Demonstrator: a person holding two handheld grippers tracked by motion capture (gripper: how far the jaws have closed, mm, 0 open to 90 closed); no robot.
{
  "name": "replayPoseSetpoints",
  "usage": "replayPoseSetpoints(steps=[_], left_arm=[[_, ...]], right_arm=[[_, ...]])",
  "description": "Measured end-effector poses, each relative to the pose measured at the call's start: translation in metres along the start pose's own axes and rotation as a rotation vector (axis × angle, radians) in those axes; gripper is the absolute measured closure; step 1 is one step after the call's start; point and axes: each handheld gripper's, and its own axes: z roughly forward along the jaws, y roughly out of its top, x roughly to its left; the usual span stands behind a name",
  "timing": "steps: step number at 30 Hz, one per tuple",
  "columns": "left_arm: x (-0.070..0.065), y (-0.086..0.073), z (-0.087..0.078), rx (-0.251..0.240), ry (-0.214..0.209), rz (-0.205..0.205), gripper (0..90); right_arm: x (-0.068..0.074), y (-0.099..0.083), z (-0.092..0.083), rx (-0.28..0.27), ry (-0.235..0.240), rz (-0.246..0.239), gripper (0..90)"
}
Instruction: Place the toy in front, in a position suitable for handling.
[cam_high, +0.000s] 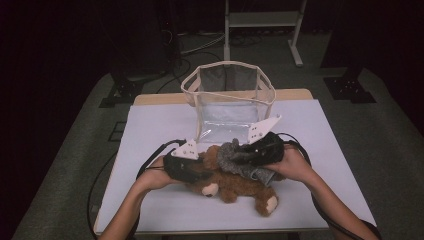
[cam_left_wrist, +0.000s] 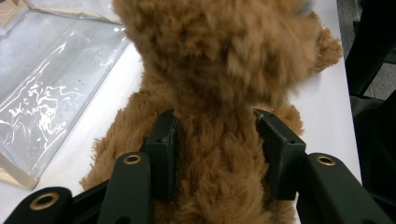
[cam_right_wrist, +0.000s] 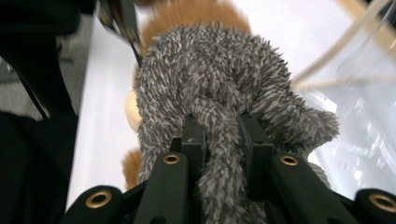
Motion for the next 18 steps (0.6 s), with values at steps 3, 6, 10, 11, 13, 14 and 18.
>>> replayPoseSetpoints(steps=[3, 6, 10, 11, 13, 14, 18], left_arm=[[-0.001, -0.002, -0.001, -0.012, -0.006, -0.007, 53.5], [-0.003, -0.004, -0.001, -0.016, -0.004, -0.007, 53.5], [-0.004, -0.001, -0.001, -0.004, -0.004, 0.013, 53.5], [-0.004, -0.001, 0.000, -0.001, -0.008, 0.015, 53.5], [-0.004, -0.001, -0.001, 0.002, -0.009, 0.015, 53.5], [-0.004, -0.002, -0.001, 0.001, -0.009, 0.013, 53.5], [-0.003, -0.005, -0.002, -0.012, -0.014, 0.003, 53.5]], right_arm=[[0.001, -0.009, 0.002, 0.033, 0.009, 0.009, 74.4], [0.003, -0.017, -0.011, 0.064, -0.006, 0.017, 74.4], [0.000, -0.026, -0.027, 0.079, -0.044, 0.045, 74.4], [0.001, -0.025, -0.028, 0.073, -0.045, 0.047, 74.4], [0.002, -0.022, -0.026, 0.058, -0.047, 0.038, 74.3], [0.003, -0.021, -0.024, 0.060, -0.043, 0.039, 74.3], [0.002, -0.027, -0.025, 0.052, -0.034, 0.045, 74.3]])
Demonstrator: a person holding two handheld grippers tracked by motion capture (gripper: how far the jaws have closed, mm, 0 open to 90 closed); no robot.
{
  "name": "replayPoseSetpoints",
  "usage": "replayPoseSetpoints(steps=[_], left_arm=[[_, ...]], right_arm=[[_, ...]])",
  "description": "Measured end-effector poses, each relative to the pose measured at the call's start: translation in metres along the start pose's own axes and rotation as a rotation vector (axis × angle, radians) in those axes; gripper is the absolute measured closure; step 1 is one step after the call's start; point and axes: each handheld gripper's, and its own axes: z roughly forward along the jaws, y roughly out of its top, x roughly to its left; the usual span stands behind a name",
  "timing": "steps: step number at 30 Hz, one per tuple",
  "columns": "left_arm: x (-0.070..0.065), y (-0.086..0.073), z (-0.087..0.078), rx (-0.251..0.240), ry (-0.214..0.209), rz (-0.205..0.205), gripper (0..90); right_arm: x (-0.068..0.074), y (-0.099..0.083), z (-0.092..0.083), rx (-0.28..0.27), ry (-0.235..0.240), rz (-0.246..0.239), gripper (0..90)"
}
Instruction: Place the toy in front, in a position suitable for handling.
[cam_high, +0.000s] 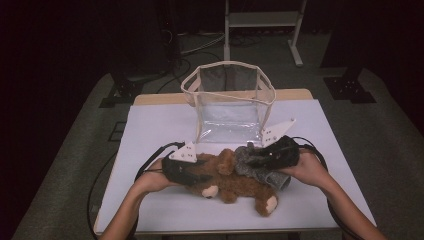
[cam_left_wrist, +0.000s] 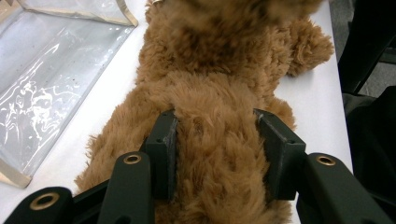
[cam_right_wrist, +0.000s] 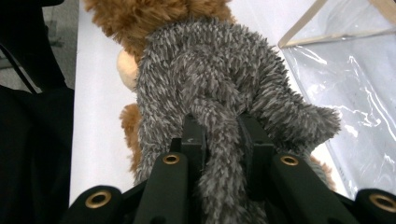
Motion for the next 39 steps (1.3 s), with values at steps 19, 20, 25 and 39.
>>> replayPoseSetpoints(steps=[19, 20, 25, 39], left_arm=[[-0.005, -0.004, -0.001, -0.028, -0.007, 0.032, 52.9], [-0.006, -0.004, -0.001, -0.031, -0.008, 0.032, 52.8], [-0.007, -0.008, -0.004, -0.040, -0.016, 0.031, 52.4], [-0.010, -0.010, -0.003, -0.064, -0.024, 0.048, 52.8]], right_arm=[[-0.001, -0.049, -0.049, -0.165, -0.006, 0.142, 74.2], [-0.003, -0.040, -0.044, -0.162, -0.002, 0.129, 74.2], [-0.009, -0.017, -0.014, -0.135, 0.044, 0.092, 74.2], [0.002, -0.049, -0.035, -0.204, 0.038, 0.149, 74.1]])
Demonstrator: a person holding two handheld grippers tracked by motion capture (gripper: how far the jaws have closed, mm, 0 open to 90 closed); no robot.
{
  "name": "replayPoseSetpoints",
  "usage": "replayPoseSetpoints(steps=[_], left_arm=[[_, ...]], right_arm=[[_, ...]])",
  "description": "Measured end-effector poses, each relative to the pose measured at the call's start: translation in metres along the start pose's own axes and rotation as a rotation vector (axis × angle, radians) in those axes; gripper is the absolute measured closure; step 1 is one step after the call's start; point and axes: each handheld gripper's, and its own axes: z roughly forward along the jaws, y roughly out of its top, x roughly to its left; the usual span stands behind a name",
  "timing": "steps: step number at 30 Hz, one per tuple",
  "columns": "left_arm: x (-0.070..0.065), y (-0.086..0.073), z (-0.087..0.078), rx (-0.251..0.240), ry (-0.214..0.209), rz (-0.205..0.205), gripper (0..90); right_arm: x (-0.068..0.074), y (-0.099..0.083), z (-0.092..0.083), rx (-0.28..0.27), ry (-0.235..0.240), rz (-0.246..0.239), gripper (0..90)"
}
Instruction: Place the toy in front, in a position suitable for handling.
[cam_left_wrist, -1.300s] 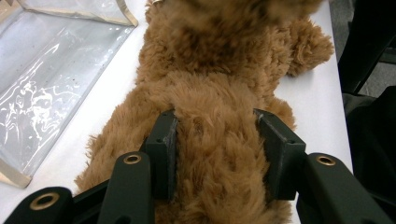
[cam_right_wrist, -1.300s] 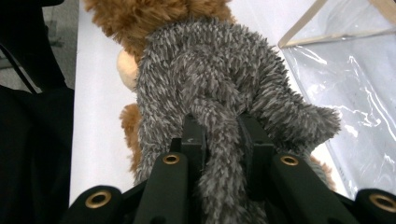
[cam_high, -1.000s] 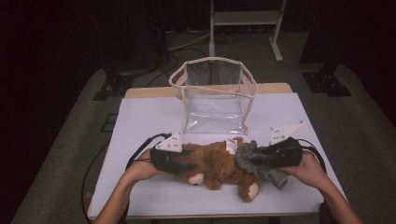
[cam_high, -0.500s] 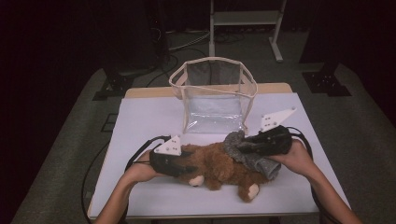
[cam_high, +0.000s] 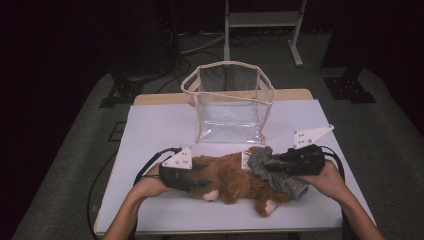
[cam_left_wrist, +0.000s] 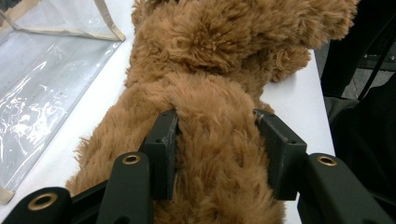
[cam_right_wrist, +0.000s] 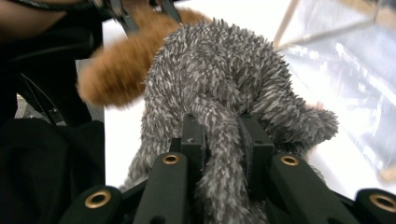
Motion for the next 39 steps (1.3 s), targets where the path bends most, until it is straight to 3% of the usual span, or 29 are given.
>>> replayPoseSetpoints(steps=[5, 8, 12, 18, 19, 22, 25, 28, 30, 32, 33, 34, 35, 36, 39], left_arm=[[0.000, 0.001, 0.002, -0.009, 0.001, 0.000, 52.7], [-0.001, 0.001, 0.002, -0.013, 0.005, -0.002, 52.3], [-0.002, 0.000, 0.000, -0.016, 0.016, 0.001, 47.0], [-0.005, 0.000, -0.013, -0.050, 0.042, 0.021, 36.0], [-0.004, -0.001, -0.018, -0.041, 0.071, 0.006, 32.1], [-0.002, -0.004, -0.018, -0.017, 0.099, -0.010, 34.3], [0.001, -0.009, -0.015, -0.032, 0.085, -0.032, 47.1], [0.001, -0.014, -0.008, -0.061, 0.068, -0.039, 52.6], [0.003, -0.014, -0.006, -0.070, 0.063, -0.045, 53.0], [0.003, -0.014, -0.005, -0.065, 0.062, -0.040, 53.2], [0.003, -0.013, -0.005, -0.062, 0.065, -0.035, 53.2], [0.003, -0.012, -0.005, -0.057, 0.063, -0.029, 53.2], [0.001, -0.011, -0.004, -0.051, 0.065, -0.016, 53.2], [0.001, -0.011, -0.004, -0.051, 0.065, -0.016, 53.3], [-0.004, -0.009, -0.004, -0.046, 0.062, 0.012, 53.2]], right_arm=[[0.002, 0.040, 0.021, 0.019, 0.027, -0.079, 74.0], [-0.003, 0.050, 0.044, 0.050, 0.056, -0.097, 73.9], [-0.007, 0.040, 0.064, 0.105, 0.074, -0.083, 74.0], [-0.009, 0.016, 0.057, 0.048, 0.082, -0.026, 74.3], [-0.009, 0.009, 0.052, 0.038, 0.075, -0.015, 74.3], [-0.009, 0.005, 0.047, 0.035, 0.069, -0.005, 74.3], [-0.011, 0.003, 0.035, 0.051, 0.056, 0.008, 74.3], [-0.010, 0.010, 0.027, 0.058, 0.048, 0.000, 74.2], [-0.008, 0.032, 0.017, 0.054, 0.044, -0.046, 74.2], [-0.007, 0.039, 0.017, 0.050, 0.043, -0.059, 74.2], [-0.003, 0.055, 0.020, 0.058, 0.046, -0.098, 74.2], [-0.003, 0.055, 0.020, 0.058, 0.046, -0.098, 74.2], [0.000, 0.071, 0.030, 0.055, 0.069, -0.131, 74.2], [0.000, 0.071, 0.030, 0.055, 0.069, -0.131, 74.2], [0.002, 0.087, 0.059, 0.072, 0.122, -0.159, 74.0]])
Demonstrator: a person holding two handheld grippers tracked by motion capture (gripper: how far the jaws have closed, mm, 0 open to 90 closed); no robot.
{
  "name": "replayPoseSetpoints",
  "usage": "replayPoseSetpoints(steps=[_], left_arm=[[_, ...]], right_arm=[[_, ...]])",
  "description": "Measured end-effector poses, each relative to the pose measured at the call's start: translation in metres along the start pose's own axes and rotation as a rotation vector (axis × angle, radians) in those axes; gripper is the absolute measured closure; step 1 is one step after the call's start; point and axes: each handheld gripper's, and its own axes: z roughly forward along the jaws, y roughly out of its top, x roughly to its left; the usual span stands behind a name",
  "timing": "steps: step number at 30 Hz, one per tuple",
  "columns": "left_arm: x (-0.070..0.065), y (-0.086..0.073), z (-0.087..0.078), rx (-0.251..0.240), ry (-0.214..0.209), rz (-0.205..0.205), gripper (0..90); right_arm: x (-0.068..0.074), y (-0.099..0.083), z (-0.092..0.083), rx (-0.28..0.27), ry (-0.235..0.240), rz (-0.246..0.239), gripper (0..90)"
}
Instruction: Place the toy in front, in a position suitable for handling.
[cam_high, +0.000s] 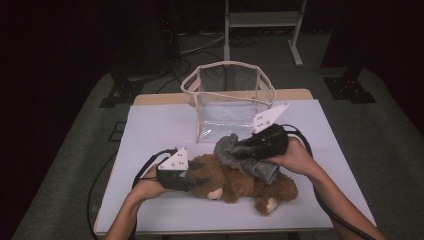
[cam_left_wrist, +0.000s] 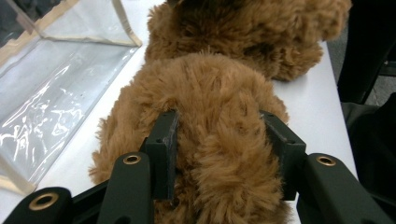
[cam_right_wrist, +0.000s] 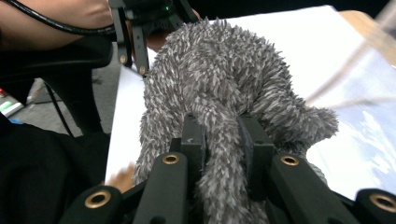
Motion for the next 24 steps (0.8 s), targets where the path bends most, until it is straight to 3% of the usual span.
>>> replayPoseSetpoints(steps=[1, 3, 4, 7, 11, 12, 14, 15, 17, 21, 24], left_arm=[[0.000, 0.000, 0.000, 0.000, 0.000, 0.000, 53.2], [-0.001, -0.001, 0.000, -0.005, -0.001, 0.000, 53.1], [-0.001, -0.002, -0.002, -0.013, -0.001, -0.001, 52.8], [0.000, -0.003, -0.006, -0.015, 0.018, -0.001, 48.5], [-0.002, -0.001, -0.012, -0.023, 0.035, 0.004, 38.7], [-0.002, 0.000, -0.016, -0.004, 0.065, -0.012, 35.2], [-0.001, 0.000, -0.017, 0.008, 0.069, -0.015, 37.3], [0.000, -0.002, -0.016, 0.003, 0.060, -0.027, 37.3], [0.000, -0.005, -0.011, 0.019, 0.051, -0.033, 46.7], [0.000, -0.009, -0.007, -0.015, 0.055, -0.051, 52.2], [0.001, -0.009, -0.005, -0.027, 0.044, -0.057, 52.7]], right_arm=[[0.000, 0.000, 0.000, 0.000, 0.000, 0.000, 74.0], [-0.001, 0.004, 0.019, 0.027, 0.027, -0.004, 74.0], [-0.002, 0.001, 0.033, 0.067, 0.047, -0.005, 74.0], [-0.001, -0.014, 0.047, 0.131, 0.051, 0.005, 74.1], [0.002, -0.033, 0.042, 0.066, 0.052, 0.049, 74.2], [0.005, -0.040, 0.035, 0.043, 0.038, 0.058, 74.3], [0.006, -0.043, 0.030, 0.035, 0.029, 0.064, 74.3], [0.006, -0.043, 0.030, 0.035, 0.029, 0.064, 74.3], [0.007, -0.036, 0.029, 0.049, 0.018, 0.055, 74.3], [0.008, -0.020, 0.028, 0.011, 0.024, 0.022, 74.4], [0.011, 0.000, 0.044, 0.029, 0.028, -0.024, 74.4]])
